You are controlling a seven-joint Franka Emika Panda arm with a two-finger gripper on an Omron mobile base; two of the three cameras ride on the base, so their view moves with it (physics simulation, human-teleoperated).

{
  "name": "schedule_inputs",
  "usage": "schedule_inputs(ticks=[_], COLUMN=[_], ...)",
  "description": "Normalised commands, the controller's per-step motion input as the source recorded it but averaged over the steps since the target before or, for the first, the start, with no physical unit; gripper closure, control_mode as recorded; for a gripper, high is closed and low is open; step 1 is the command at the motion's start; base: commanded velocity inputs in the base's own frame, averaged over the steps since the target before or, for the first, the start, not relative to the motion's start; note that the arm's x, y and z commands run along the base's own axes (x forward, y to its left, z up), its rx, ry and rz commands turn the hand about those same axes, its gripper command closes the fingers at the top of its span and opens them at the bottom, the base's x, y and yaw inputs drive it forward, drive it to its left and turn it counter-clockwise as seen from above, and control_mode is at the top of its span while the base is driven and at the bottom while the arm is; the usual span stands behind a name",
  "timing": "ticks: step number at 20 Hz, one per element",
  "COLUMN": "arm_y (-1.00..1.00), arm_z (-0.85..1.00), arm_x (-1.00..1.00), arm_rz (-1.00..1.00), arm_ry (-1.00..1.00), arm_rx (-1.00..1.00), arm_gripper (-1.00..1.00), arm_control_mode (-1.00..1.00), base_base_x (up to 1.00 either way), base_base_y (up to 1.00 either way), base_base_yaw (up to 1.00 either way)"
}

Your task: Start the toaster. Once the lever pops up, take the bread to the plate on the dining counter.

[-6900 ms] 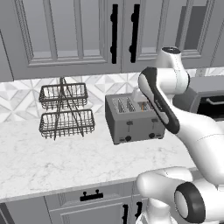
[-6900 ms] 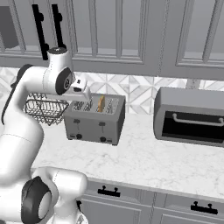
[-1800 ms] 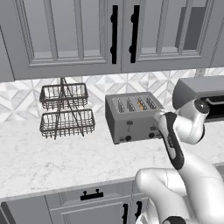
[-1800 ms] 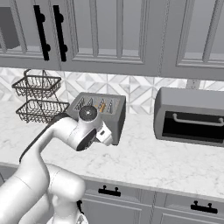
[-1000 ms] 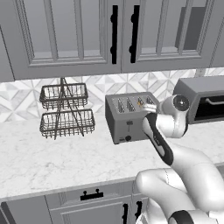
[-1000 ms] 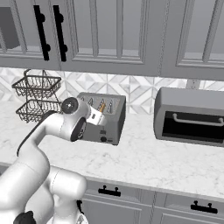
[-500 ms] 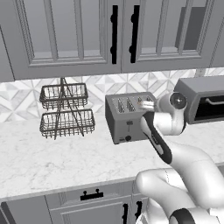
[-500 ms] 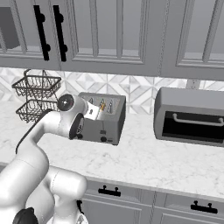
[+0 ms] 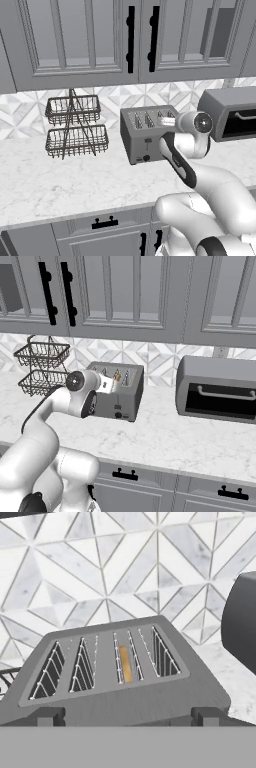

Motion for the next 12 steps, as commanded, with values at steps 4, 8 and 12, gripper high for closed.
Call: schedule_inputs(ticks=[4, 8, 12], arm_y=[0.00, 0.00, 0.00], arm_z=[0.03, 0.00, 0.00], arm_x=[0.00, 0.00, 0.00], arm_rz=[0.00, 0.00, 0.00], arm_ry=[-0.03, 0.00, 0.00], arm_rx=[0.00, 0.00, 0.00], arm_gripper=[-1.00, -1.00, -1.00], arm_control_mode=[-1.00, -1.00, -1.00], base_base_x=[0.00, 0.00, 0.00], base_base_y=[0.00, 0.00, 0.00], base_base_yaw=[0.00, 0.00, 0.00])
